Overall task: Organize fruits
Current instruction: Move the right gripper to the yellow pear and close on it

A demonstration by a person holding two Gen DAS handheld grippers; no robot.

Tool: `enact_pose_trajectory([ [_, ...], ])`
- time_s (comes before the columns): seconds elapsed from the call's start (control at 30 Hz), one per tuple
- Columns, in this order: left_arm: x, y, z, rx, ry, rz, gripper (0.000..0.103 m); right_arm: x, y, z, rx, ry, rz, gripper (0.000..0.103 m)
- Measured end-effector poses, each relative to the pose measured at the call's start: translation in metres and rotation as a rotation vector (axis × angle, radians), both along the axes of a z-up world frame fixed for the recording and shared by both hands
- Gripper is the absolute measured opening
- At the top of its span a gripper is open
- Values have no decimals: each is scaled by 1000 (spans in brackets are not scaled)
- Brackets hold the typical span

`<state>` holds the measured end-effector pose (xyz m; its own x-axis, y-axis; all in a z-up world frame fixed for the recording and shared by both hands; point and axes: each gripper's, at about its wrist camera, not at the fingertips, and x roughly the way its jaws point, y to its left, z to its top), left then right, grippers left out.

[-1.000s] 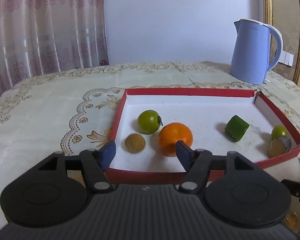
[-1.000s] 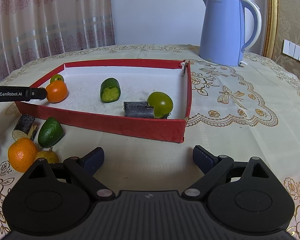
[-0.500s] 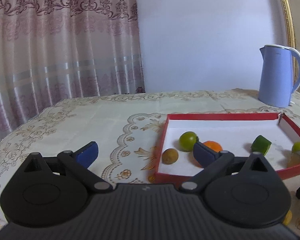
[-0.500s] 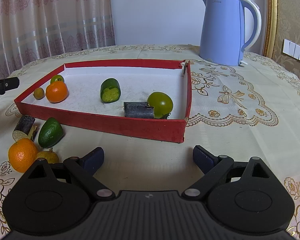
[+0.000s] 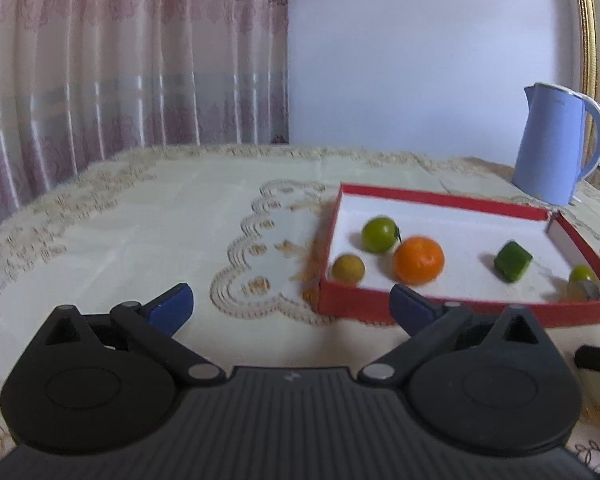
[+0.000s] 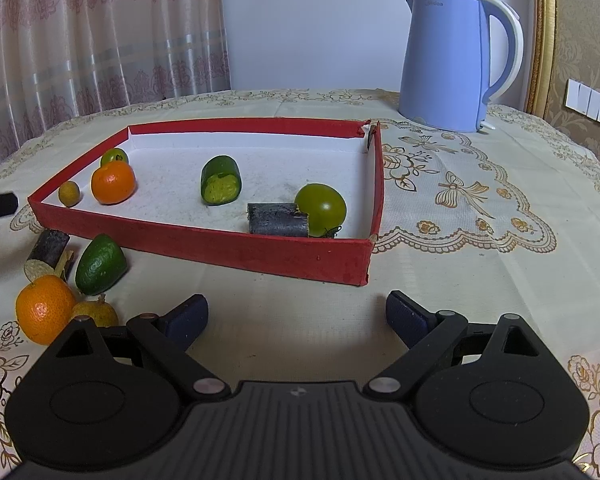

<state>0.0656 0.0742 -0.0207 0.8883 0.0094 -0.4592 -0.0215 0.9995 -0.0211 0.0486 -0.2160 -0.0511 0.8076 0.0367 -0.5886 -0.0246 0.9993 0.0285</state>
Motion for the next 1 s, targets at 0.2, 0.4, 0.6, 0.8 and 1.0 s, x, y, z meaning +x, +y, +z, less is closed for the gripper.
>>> enact_pose_trajectory([
  [0.2, 6, -6, -10, 17, 59, -33, 103, 0, 1, 0, -6, 1, 0, 97],
  [0.4, 7, -17, -15, 83, 85, -60, 103, -5, -3, 3, 33, -36, 18, 97],
  [0.6, 11, -21, -19, 110, 115, -77, 103, -21, 2, 5, 38, -72, 68, 97],
  [0.8, 17, -17, -22, 85, 157, -79, 103, -36, 13, 6, 34, -77, 126, 97],
  [1.0, 21, -11, -24, 41, 194, -80, 103, -42, 33, 7, 35, -69, 207, 97],
])
